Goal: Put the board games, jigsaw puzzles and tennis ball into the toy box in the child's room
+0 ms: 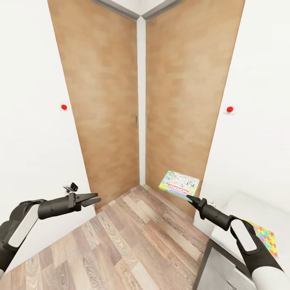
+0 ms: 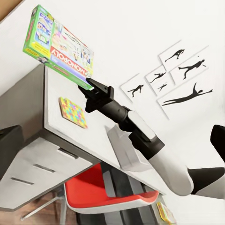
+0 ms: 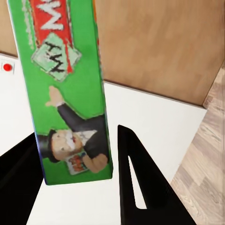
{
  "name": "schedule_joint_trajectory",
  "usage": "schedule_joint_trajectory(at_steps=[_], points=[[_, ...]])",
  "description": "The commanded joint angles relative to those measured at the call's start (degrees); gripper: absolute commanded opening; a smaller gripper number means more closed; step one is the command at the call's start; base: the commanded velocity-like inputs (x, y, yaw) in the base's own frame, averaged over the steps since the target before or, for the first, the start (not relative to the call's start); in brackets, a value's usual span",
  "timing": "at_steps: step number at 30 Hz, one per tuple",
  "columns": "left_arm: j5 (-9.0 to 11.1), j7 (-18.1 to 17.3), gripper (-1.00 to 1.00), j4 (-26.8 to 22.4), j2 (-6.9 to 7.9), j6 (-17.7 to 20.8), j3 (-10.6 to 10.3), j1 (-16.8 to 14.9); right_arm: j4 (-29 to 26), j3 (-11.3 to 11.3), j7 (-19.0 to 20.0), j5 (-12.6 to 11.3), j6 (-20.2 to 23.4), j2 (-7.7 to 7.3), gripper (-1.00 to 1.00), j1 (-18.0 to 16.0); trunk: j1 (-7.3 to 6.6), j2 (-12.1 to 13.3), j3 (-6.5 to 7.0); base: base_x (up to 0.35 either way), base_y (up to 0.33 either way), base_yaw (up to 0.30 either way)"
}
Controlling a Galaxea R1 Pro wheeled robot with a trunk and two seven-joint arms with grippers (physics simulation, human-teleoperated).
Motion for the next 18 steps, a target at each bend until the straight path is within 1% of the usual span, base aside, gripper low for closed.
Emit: schedule_joint_trajectory(at_steps=[1,18], points=[[0.1,-0.1,1.0,0.0,0.05,0.3,-0.1,-0.1,0.0,-0.1,0.1,-0.4,0.5,0.02,-1.0,-0.1,0.03,-0.1,-0.11,0.0,0.0,-0.275],[0.1,-0.1,1.0,0.0,0.05,0.3,0.0,-0.1,0.0,-0.1,0.1,-0.4,0.5,0.06,-1.0,-0.1,0.03,-0.1,-0.11,0.0,0.0,-0.275]])
